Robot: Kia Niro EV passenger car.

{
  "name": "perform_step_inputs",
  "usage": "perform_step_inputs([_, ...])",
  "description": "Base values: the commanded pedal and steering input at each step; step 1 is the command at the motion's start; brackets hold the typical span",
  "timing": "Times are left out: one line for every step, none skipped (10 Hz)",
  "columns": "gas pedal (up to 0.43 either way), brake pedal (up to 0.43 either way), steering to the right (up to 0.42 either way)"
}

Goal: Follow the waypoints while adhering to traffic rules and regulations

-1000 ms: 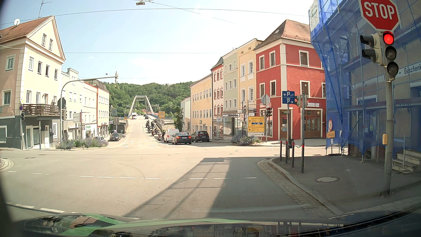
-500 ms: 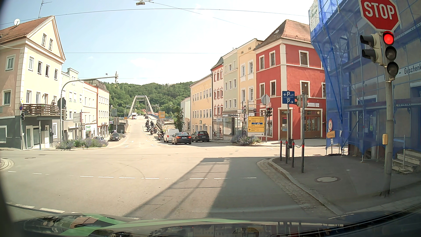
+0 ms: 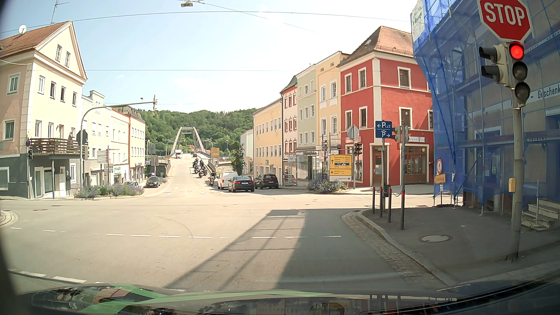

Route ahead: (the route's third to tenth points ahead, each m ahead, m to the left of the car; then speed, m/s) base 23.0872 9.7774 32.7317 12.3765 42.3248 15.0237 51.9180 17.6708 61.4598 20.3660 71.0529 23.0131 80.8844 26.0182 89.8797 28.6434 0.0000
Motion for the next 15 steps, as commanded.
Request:
perform_step_inputs([0.0,0.323,0.021])
perform_step_inputs([0.0,0.323,0.021])
perform_step_inputs([0.0,0.323,0.021])
perform_step_inputs([0.0,0.317,0.021])
perform_step_inputs([0.0,0.317,0.021])
perform_step_inputs([0.0,0.317,0.021])
perform_step_inputs([0.0,0.317,0.021])
perform_step_inputs([0.0,0.317,0.021])
perform_step_inputs([0.0,0.323,0.021])
perform_step_inputs([0.0,0.323,0.021])
perform_step_inputs([0.0,0.323,0.021])
perform_step_inputs([0.0,0.329,0.021])
perform_step_inputs([0.0,0.329,0.021])
perform_step_inputs([0.0,0.323,0.021])
perform_step_inputs([0.0,0.329,0.021])
